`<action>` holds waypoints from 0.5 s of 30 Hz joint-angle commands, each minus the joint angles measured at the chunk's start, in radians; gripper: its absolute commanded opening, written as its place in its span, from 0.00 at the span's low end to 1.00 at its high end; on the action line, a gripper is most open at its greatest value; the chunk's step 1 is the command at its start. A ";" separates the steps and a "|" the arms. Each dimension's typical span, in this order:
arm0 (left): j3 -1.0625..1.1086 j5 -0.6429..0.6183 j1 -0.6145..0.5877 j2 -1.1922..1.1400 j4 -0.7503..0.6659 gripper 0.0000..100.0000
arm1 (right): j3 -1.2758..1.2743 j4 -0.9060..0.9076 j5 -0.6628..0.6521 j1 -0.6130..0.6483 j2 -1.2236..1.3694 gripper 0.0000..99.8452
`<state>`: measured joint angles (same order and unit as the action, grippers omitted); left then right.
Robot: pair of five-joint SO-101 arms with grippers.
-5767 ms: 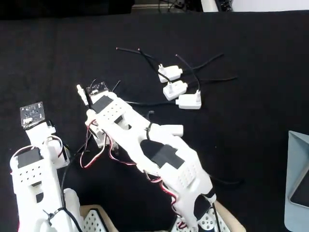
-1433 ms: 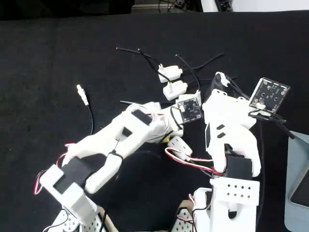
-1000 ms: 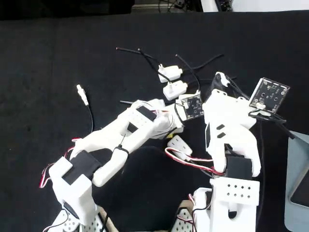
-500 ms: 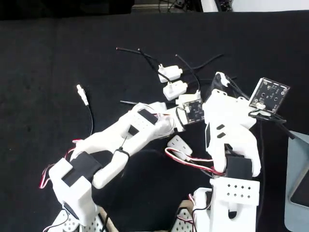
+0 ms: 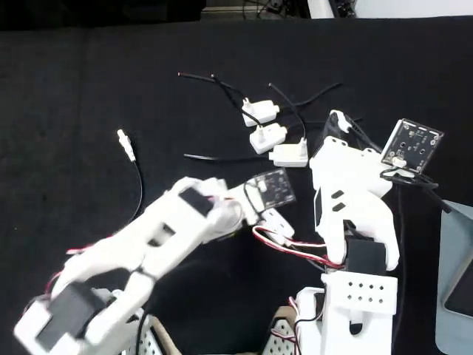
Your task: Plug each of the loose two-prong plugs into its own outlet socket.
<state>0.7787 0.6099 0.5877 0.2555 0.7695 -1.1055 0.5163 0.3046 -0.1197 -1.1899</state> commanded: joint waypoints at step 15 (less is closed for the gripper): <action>0.377 -0.222 -0.163 0.539 0.052 0.03 | 0.033 0.015 0.002 0.043 -0.013 0.01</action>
<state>1.1454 0.4273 0.4419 0.7434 0.8170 -1.1055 0.5286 0.3046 -0.0951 -1.1899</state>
